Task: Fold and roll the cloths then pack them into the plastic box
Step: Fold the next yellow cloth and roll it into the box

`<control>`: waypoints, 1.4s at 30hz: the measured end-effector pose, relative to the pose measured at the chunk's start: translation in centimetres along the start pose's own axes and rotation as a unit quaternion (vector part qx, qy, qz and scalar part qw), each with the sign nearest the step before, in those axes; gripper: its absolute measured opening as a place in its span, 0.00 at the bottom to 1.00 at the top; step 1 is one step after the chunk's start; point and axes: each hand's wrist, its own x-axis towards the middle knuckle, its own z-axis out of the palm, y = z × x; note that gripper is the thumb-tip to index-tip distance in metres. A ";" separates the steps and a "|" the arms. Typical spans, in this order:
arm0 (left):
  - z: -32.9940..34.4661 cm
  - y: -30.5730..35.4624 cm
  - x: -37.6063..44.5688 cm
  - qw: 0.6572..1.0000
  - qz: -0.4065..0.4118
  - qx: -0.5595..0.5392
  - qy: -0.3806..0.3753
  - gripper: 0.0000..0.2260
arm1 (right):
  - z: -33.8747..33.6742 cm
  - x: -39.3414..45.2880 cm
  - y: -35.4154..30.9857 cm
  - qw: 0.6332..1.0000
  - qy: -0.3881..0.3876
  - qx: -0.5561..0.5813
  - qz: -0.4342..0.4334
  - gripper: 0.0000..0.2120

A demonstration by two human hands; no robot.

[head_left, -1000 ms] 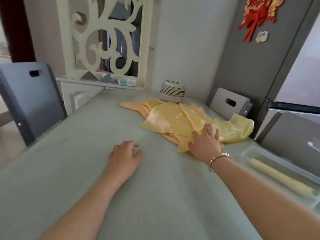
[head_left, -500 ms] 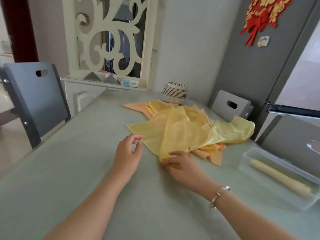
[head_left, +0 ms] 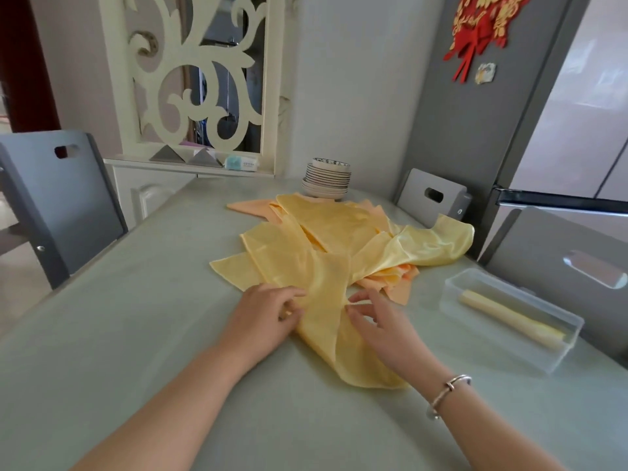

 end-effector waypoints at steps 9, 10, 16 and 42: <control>-0.8 1.3 -0.7 0.988 -0.148 0.045 -0.015 0.24 | 1.7 -0.1 0.2 0.960 -0.155 -0.153 -0.176 0.37; -0.7 1.3 -0.7 0.987 -0.149 0.051 -0.021 0.25 | 1.7 -0.2 0.3 0.961 -0.154 -0.140 -0.181 0.39; -0.1 0.6 -0.9 0.992 -0.004 0.081 -0.095 0.27 | 1.5 -0.6 0.4 0.983 -0.134 -0.027 -0.123 0.33; -13.3 5.6 -0.7 0.996 0.046 0.047 -0.061 0.07 | -3.5 0.2 -8.9 0.974 -0.004 -0.205 -0.092 0.07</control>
